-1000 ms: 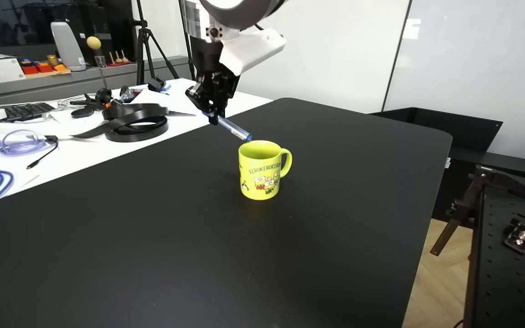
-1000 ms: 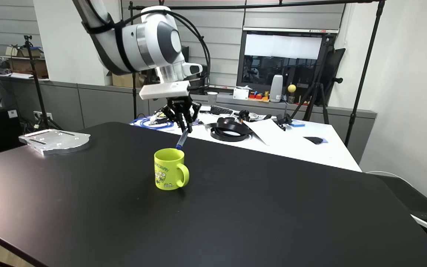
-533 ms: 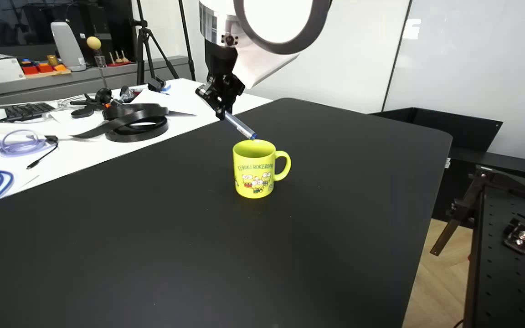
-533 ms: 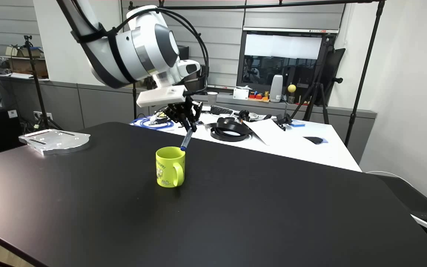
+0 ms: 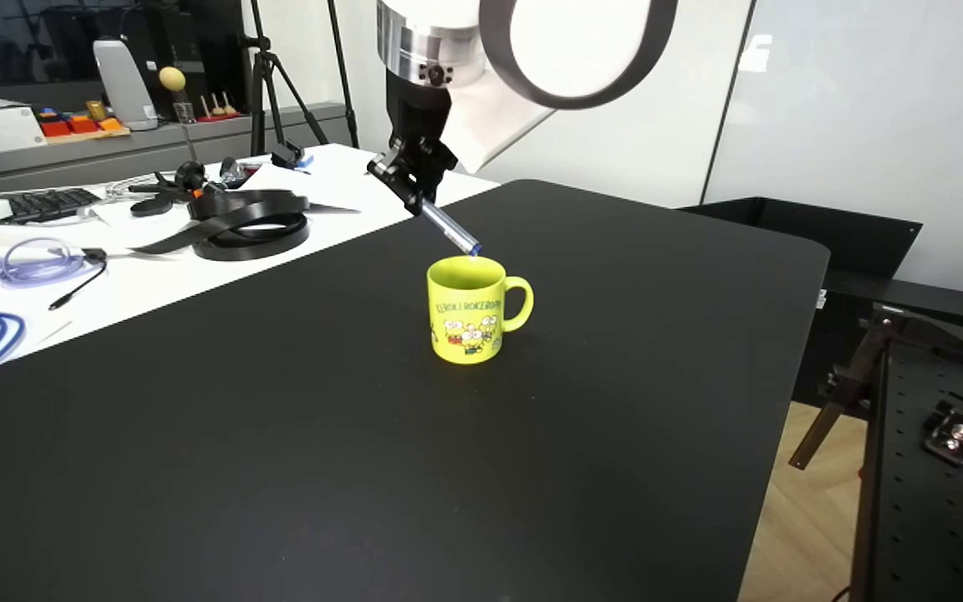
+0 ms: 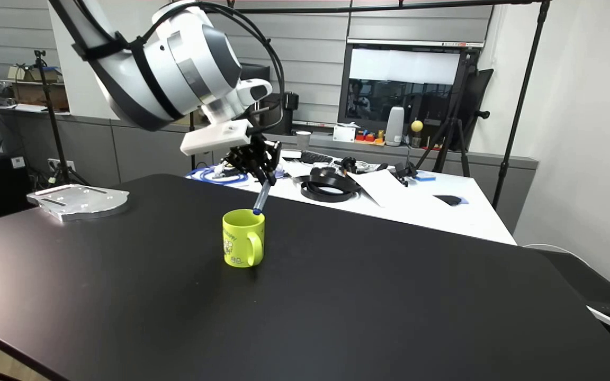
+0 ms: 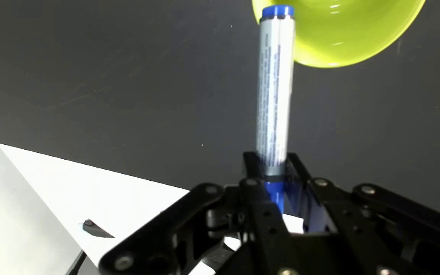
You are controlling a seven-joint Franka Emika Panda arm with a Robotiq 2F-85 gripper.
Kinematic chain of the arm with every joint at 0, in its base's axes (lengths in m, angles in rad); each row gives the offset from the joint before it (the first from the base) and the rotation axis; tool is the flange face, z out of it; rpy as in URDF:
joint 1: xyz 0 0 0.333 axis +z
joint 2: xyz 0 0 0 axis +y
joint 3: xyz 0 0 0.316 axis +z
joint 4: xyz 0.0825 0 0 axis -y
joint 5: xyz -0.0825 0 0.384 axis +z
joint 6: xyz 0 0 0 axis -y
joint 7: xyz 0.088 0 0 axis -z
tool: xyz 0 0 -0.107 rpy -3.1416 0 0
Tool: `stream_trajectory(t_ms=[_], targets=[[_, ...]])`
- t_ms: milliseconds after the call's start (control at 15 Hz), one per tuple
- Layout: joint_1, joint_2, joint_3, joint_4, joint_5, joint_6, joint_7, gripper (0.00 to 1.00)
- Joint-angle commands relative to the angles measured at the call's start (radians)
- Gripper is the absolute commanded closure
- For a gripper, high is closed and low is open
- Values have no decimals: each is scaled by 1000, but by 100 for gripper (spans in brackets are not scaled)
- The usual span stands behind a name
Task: Put the marker in the cup
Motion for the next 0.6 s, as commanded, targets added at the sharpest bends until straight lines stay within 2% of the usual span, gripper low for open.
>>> stream_trajectory(t_ms=[0, 200, 533], targets=[[94, 30, -93, -22, 1, 59, 86, 95], [136, 56, -123, -32, 30, 104, 115, 95], [143, 81, -98, -63, 81, 152, 122, 95]])
